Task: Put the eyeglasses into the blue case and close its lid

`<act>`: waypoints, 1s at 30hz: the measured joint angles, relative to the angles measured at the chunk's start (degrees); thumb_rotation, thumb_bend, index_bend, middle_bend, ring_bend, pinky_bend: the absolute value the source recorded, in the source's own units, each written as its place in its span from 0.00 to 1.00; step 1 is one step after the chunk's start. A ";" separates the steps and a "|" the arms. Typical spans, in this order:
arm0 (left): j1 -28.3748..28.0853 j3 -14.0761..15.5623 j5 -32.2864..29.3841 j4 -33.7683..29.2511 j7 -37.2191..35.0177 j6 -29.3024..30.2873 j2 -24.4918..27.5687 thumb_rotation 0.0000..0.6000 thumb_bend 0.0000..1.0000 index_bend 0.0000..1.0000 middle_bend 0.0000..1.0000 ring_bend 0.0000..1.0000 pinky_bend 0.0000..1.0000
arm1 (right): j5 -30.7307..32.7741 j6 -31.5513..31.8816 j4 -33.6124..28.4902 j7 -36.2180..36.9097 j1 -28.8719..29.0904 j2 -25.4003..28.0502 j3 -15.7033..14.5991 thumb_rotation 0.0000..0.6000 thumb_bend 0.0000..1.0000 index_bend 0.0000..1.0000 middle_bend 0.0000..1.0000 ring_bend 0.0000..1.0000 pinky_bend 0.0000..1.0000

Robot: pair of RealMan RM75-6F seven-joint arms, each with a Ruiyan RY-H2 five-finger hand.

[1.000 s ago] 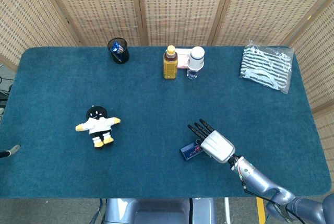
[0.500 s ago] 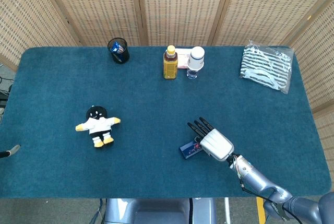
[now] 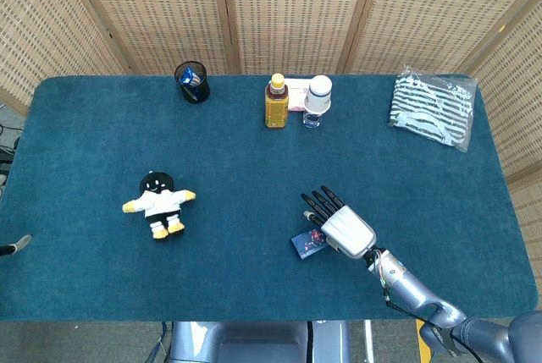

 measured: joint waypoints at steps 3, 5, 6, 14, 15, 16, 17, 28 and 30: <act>-0.03 -0.04 -0.06 0.06 -0.09 -0.08 0.02 1.00 0.00 0.00 0.00 0.00 0.00 | 0.09 0.75 -1.72 1.29 0.00 0.67 0.37 1.00 0.26 0.16 0.00 0.00 0.03; -0.05 -0.04 -0.06 0.09 -0.12 -0.14 0.01 1.00 0.00 0.00 0.00 0.00 0.00 | 0.13 1.10 -3.93 2.16 0.05 1.83 0.57 1.00 0.25 0.14 0.00 0.00 0.03; -0.08 -0.05 -0.07 0.10 -0.12 -0.17 0.01 1.00 0.00 0.00 0.00 0.00 0.00 | 0.14 1.19 -5.12 2.51 0.08 2.50 0.64 1.00 0.24 0.13 0.00 0.00 0.02; -0.04 0.04 0.14 0.01 0.02 -0.01 0.00 1.00 0.00 0.00 0.00 0.00 0.00 | 0.74 -2.78 -19.12 3.49 1.66 13.77 0.31 1.00 0.21 0.05 0.00 0.00 0.00; -0.03 0.06 0.17 0.00 0.09 0.01 -0.01 1.00 0.00 0.00 0.00 0.00 0.00 | 1.00 -4.07 -20.15 3.19 1.97 14.88 0.19 1.00 0.21 0.04 0.00 0.00 0.00; -0.02 0.08 0.19 0.00 0.11 0.02 -0.02 1.00 0.00 0.00 0.00 0.00 0.00 | 1.40 -5.83 -21.17 2.64 2.37 15.90 0.01 1.00 0.21 0.04 0.00 0.00 0.00; -0.02 0.07 0.18 -0.02 0.15 0.04 -0.02 1.00 0.00 0.00 0.00 0.00 0.00 | 1.75 -7.12 -21.73 2.12 2.67 16.43 -0.13 1.00 0.21 0.04 0.00 0.00 0.00; -0.12 -0.06 -0.26 0.18 0.25 -0.33 -0.09 1.00 0.00 0.00 0.00 0.00 0.00 | 5.57 -17.84 -18.89 -4.20 5.94 14.47 -1.15 1.00 0.21 0.04 0.00 0.00 0.00; -0.15 -0.10 -0.35 0.25 0.21 -0.43 -0.09 1.00 0.00 0.00 0.00 0.00 0.00 | 5.83 -18.39 -18.32 -4.80 6.24 13.84 -1.14 1.00 0.21 0.04 0.00 0.00 0.00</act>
